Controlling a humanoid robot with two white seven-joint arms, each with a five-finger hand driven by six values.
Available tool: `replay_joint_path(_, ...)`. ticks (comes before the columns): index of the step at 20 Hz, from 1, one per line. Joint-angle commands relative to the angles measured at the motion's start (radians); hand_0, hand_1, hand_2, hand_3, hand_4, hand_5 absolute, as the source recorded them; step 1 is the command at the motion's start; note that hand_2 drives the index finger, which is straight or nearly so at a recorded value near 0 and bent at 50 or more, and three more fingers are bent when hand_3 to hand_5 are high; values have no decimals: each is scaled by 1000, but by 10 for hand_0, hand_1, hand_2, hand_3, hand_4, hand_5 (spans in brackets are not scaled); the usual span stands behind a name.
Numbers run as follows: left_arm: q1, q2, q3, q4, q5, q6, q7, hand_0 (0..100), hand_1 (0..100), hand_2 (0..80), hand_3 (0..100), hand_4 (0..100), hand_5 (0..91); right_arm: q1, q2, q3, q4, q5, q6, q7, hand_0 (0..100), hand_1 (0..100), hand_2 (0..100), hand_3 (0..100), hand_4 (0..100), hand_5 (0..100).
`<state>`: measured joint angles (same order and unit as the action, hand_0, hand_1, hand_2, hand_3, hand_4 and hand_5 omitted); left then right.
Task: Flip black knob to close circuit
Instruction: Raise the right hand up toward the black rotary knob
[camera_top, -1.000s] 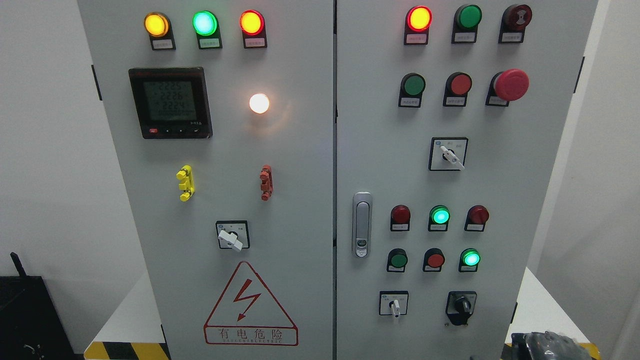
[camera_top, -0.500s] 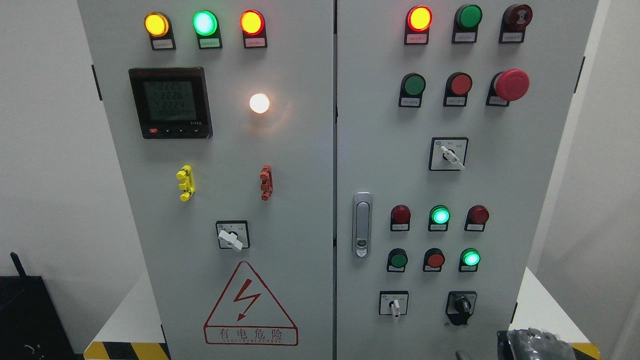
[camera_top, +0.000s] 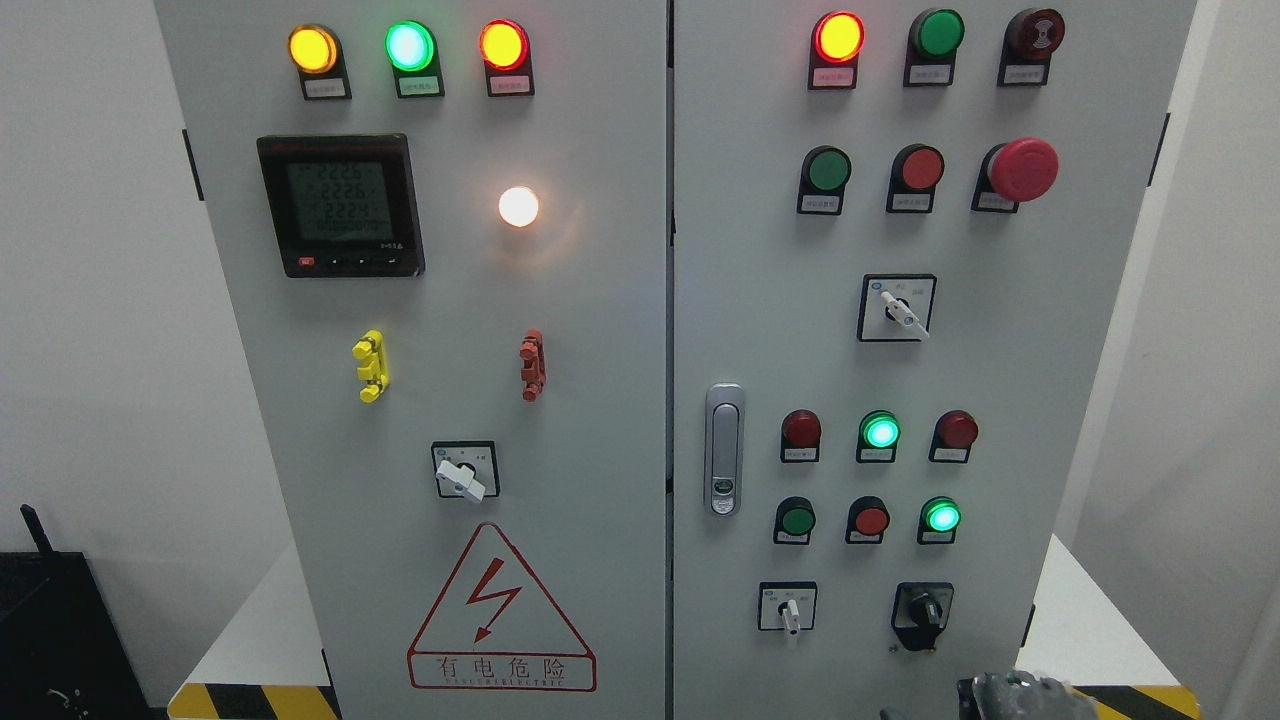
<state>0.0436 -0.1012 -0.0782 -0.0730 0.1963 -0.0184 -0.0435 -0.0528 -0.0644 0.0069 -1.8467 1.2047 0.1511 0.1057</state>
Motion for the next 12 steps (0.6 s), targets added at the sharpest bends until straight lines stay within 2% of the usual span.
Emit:
replay_joint_path(1, -1, 0, 0, -1, 2, 0, 1, 120, 556, 0, 0, 0, 0, -54, 6, 2, 110, 4, -1, 3, 0, 0, 946, 1000, 882, 883)
replay_joint_path(3, 1, 0, 0, 1, 2, 0, 1, 120, 556, 0, 0, 0, 0, -67, 5, -4, 119, 1, -1, 8, 0, 0, 947, 1000, 883, 883)
replay_joint_path(6, 1, 0, 0, -1, -1, 0, 1, 120, 556, 0, 0, 0, 0, -71, 2, -48, 124, -4, -11, 25, 0, 0, 948, 1000, 884, 884)
replay_joint_path(12, -1, 0, 0, -1, -1, 0, 1, 120, 556, 0, 0, 0, 0, -93, -5, -67, 127, -7, -12, 31, 0, 0, 950, 1000, 884, 885)
